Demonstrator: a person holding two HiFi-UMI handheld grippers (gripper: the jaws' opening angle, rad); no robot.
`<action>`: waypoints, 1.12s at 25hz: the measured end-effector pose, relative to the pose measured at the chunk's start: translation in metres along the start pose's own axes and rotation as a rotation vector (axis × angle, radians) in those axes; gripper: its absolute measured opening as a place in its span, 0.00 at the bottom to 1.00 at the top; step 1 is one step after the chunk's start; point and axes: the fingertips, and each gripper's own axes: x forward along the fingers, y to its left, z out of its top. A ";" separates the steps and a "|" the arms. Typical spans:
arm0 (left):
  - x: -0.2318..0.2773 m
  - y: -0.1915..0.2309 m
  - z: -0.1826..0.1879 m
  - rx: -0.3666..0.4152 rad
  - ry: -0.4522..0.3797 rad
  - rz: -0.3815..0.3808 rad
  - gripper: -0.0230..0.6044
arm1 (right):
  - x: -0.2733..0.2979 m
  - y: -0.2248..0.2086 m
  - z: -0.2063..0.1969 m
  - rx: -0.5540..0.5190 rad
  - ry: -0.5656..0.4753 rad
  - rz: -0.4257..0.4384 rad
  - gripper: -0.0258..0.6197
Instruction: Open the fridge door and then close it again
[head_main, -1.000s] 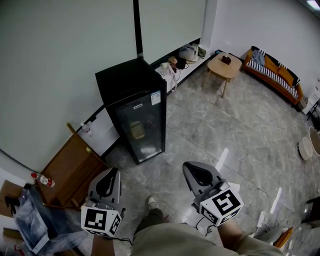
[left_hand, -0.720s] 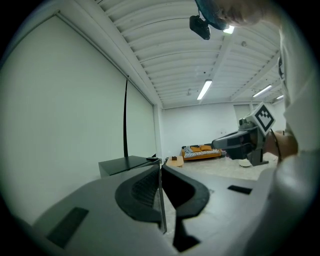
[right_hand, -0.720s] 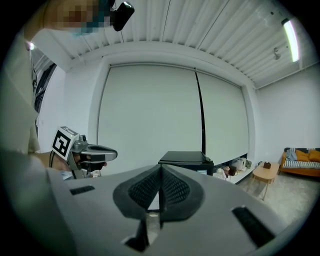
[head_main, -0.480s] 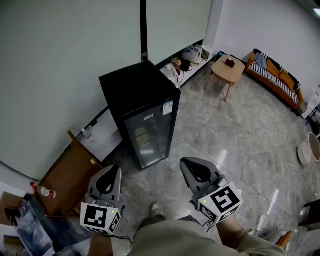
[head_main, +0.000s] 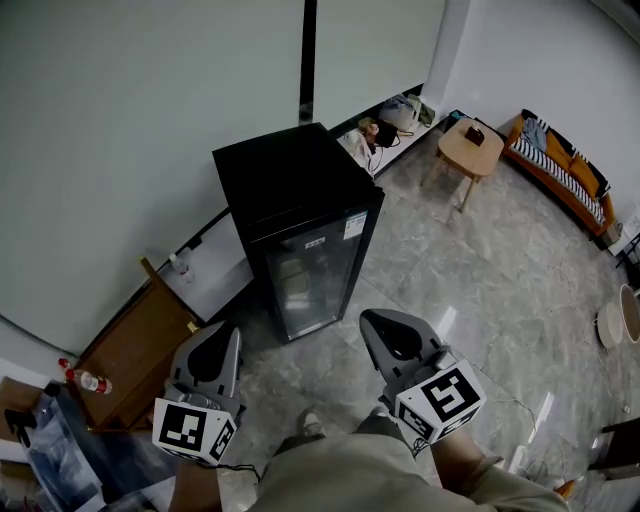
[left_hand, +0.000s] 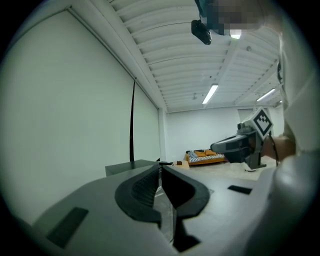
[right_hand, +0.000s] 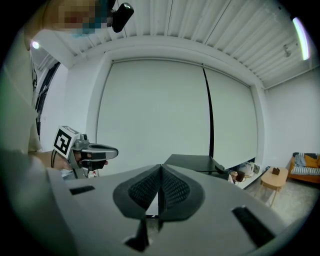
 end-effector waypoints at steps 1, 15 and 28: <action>0.002 0.002 0.000 0.000 0.001 0.007 0.07 | 0.003 -0.003 0.001 0.000 -0.002 0.005 0.04; 0.052 -0.006 0.019 -0.008 -0.018 0.140 0.07 | 0.059 -0.056 0.008 -0.004 0.001 0.236 0.04; 0.099 -0.008 0.028 0.001 -0.027 0.252 0.07 | 0.095 -0.091 0.010 0.018 -0.003 0.430 0.04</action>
